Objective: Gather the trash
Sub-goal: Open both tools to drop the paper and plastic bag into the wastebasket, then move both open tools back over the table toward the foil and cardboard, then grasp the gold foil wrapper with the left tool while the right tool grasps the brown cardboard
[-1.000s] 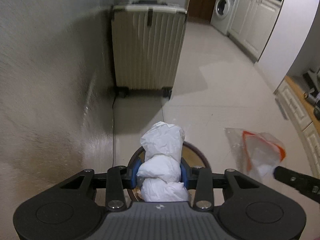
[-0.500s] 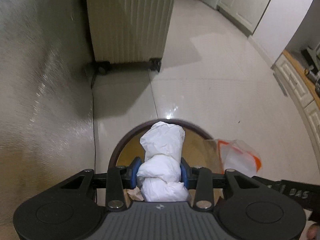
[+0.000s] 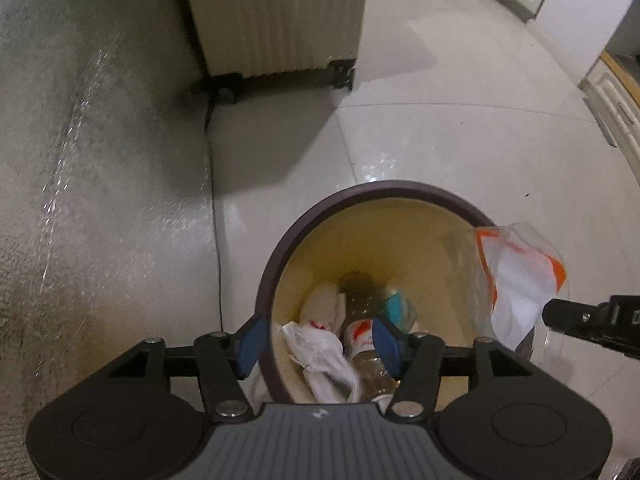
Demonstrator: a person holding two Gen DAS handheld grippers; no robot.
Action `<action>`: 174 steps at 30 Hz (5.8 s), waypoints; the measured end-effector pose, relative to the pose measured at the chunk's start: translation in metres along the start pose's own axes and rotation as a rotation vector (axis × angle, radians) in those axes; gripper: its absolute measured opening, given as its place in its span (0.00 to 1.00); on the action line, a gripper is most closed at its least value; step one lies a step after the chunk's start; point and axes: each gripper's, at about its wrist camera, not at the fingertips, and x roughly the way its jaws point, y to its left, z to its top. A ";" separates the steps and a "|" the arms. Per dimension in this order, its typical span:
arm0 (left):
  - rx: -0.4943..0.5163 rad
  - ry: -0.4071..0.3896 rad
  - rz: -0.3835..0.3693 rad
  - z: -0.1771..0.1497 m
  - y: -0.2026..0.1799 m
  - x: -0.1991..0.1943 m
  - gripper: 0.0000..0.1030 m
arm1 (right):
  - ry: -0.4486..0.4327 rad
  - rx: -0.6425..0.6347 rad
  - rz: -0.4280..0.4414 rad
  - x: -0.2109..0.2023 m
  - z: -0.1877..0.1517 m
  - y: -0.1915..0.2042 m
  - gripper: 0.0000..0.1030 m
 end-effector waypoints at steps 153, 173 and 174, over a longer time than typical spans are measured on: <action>-0.422 -0.717 0.231 0.058 0.436 -0.471 0.85 | -0.766 -0.838 0.483 -0.419 0.000 0.549 1.00; -0.417 -0.677 0.113 0.064 0.461 -0.411 0.59 | -0.632 -1.061 0.441 -0.283 -0.029 0.618 0.91; -0.416 -0.678 0.113 0.065 0.461 -0.410 0.57 | -0.629 -1.070 0.441 -0.279 -0.030 0.620 0.89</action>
